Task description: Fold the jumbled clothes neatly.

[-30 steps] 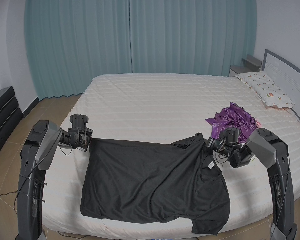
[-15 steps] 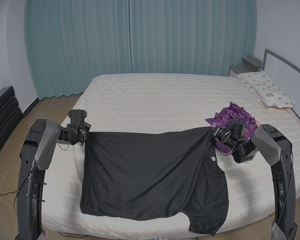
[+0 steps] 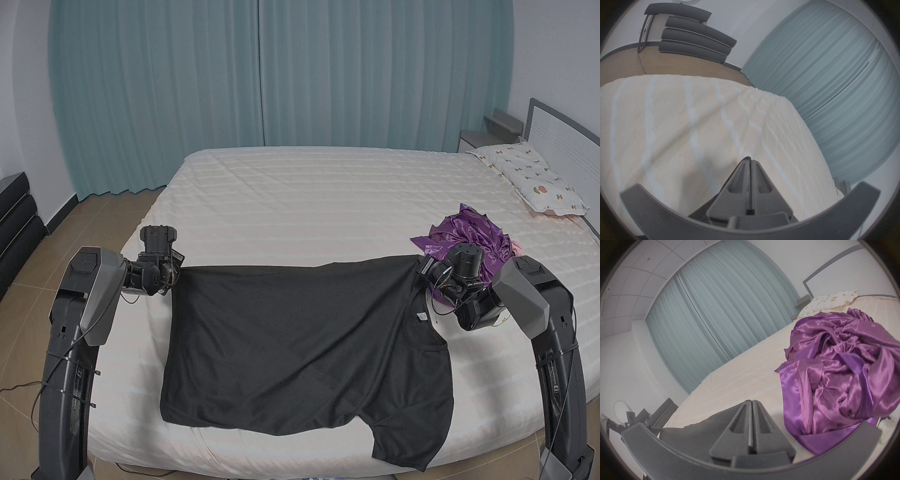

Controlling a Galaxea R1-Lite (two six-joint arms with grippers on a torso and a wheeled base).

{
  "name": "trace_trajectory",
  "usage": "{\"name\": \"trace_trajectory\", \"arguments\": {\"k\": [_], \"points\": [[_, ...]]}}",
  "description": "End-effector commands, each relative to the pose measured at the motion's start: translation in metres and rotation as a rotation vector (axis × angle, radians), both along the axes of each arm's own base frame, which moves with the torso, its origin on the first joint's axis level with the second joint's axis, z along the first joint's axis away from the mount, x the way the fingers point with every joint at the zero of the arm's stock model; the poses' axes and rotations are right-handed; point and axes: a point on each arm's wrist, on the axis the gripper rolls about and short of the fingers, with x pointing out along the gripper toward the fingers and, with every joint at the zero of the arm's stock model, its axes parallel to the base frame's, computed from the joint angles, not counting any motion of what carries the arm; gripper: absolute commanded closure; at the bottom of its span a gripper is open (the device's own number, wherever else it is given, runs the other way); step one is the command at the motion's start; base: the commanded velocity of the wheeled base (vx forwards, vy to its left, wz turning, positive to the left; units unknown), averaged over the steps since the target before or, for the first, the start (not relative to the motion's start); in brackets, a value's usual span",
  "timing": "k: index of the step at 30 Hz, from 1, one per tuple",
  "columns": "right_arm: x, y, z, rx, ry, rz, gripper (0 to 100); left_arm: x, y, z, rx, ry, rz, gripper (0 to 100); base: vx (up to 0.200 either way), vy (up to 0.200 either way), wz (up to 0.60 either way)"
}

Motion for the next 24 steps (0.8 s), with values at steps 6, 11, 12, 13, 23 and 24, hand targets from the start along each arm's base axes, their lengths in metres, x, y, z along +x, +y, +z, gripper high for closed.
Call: {"name": "trace_trajectory", "arguments": {"k": [6,11,12,13,23,24], "points": [[-0.005,0.01,-0.021,-0.004,0.046,0.017,0,0.0,-0.002,-0.018,0.003,0.034,-0.011,0,0.0,0.0,0.0],[-0.018,-0.004,0.013,-0.003,0.043,0.002,0,-0.01,0.008,0.003,-0.001,0.061,0.003,0,0.0,0.0,0.0],[-0.018,-0.004,0.013,-0.003,0.043,0.002,0,-0.01,0.008,0.003,-0.001,0.061,0.003,0,0.0,0.0,0.0],[-0.029,-0.006,0.022,-0.004,0.063,0.004,0,-0.017,0.015,0.016,-0.019,0.073,-0.007,0,0.0,0.0,0.0],[-0.138,0.019,0.041,0.11,0.306,0.063,0,-0.123,0.012,0.059,-0.151,0.137,-0.149,0,0.0,0.0,0.0],[-0.15,0.024,0.045,0.153,0.321,0.066,0,-0.142,0.01,0.059,-0.168,0.138,-0.176,0,0.0,0.0,0.0]]}}
